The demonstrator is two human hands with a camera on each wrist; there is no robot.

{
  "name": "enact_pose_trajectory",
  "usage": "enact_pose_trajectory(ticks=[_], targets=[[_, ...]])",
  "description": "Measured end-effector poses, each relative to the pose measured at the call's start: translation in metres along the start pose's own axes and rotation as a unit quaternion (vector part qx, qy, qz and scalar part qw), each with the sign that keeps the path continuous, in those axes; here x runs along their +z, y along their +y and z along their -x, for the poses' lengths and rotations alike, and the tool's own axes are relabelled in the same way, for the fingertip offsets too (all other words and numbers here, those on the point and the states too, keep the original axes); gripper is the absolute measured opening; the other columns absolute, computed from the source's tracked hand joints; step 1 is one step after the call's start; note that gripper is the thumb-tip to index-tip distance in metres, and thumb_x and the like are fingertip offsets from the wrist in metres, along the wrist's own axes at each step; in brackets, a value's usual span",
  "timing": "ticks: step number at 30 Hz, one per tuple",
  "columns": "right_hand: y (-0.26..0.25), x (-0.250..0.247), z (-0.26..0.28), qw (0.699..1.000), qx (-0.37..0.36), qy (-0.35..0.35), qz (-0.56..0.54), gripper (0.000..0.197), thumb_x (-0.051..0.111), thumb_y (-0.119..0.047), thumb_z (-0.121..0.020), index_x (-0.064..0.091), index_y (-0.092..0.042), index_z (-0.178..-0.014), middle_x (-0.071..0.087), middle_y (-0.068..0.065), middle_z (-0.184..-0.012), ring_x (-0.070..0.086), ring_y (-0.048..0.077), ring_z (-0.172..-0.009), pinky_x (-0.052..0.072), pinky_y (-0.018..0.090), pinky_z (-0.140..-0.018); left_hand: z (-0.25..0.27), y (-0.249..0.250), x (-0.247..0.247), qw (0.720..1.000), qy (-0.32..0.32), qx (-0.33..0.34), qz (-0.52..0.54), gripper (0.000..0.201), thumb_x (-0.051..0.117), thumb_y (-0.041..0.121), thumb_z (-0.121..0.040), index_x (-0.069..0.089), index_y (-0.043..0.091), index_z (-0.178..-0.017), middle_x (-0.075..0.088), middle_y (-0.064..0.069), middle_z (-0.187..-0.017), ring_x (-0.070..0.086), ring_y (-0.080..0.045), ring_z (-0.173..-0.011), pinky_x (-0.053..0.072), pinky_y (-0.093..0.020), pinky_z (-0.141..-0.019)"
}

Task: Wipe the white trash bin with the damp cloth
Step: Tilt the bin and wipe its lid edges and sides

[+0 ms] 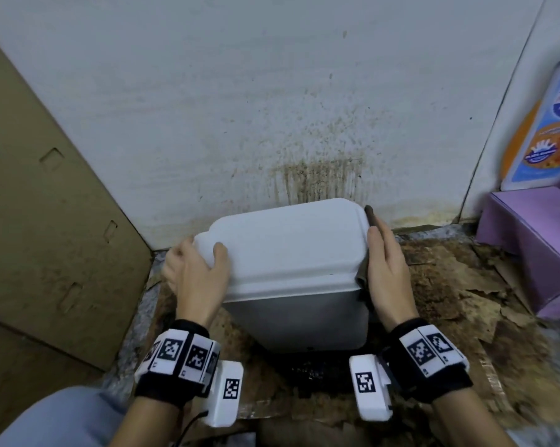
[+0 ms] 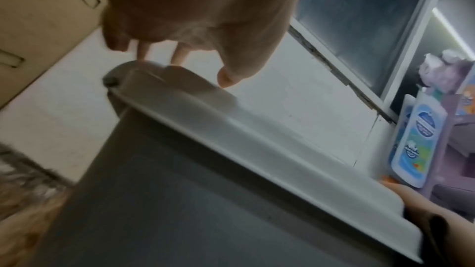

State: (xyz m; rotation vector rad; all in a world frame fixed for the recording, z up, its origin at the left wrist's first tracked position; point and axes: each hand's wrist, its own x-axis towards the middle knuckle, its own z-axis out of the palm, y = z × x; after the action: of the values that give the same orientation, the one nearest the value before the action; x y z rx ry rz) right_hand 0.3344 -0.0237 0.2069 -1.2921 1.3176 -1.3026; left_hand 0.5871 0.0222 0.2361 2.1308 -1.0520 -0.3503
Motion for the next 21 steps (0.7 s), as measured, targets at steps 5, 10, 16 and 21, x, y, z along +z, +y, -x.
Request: enact_pose_trajectory(ticks=[5,10,16,21], targets=[[0.007,-0.019,-0.004,0.998,-0.007,0.004,0.057,0.053,0.036,-0.058,-0.103,0.038,-0.038,-0.153,0.043,-0.012,-0.154,0.037,0.01,-0.143,0.032,0.044,-0.119,0.01,-0.007,0.0,0.988,-0.108,-0.078,0.084,0.077,0.04,0.064,-0.099,0.021,0.011,-0.151,0.022,-0.019,-0.156,0.034,-0.035,-0.138,0.036,-0.044,-0.102],[0.01,-0.035,-0.012,0.99,0.0,0.0,0.14,0.074,0.036,-0.076,-0.092,0.034,-0.035,-0.154,0.042,-0.002,-0.156,0.035,0.021,-0.146,0.032,0.054,-0.117,0.016,-0.003,0.006,0.983,-0.131,-0.071,0.105,0.101,0.054,0.078,-0.082,0.019,0.02,-0.156,0.031,-0.013,-0.152,0.04,-0.027,-0.128,0.035,-0.036,-0.097],[-0.001,-0.043,-0.015,0.981,0.026,-0.019,0.19,0.083,0.046,-0.077,-0.086,0.037,-0.029,-0.152,0.047,0.001,-0.152,0.038,0.026,-0.143,0.036,0.055,-0.114,0.012,-0.016,0.014,0.97,-0.143,-0.064,0.187,0.124,0.073,0.087,-0.052,0.016,0.037,-0.151,0.049,0.008,-0.134,0.055,-0.027,-0.125,0.053,-0.054,-0.099],[-0.008,-0.042,-0.009,0.986,0.063,-0.023,0.151,0.068,0.062,-0.053,-0.093,0.039,-0.023,-0.15,0.05,0.002,-0.146,0.049,0.022,-0.13,0.041,0.038,-0.099,0.013,-0.013,0.015,0.963,-0.14,-0.075,0.217,0.128,0.079,0.081,-0.048,0.017,0.035,-0.15,0.045,0.004,-0.137,0.055,-0.027,-0.123,0.055,-0.053,-0.097]])
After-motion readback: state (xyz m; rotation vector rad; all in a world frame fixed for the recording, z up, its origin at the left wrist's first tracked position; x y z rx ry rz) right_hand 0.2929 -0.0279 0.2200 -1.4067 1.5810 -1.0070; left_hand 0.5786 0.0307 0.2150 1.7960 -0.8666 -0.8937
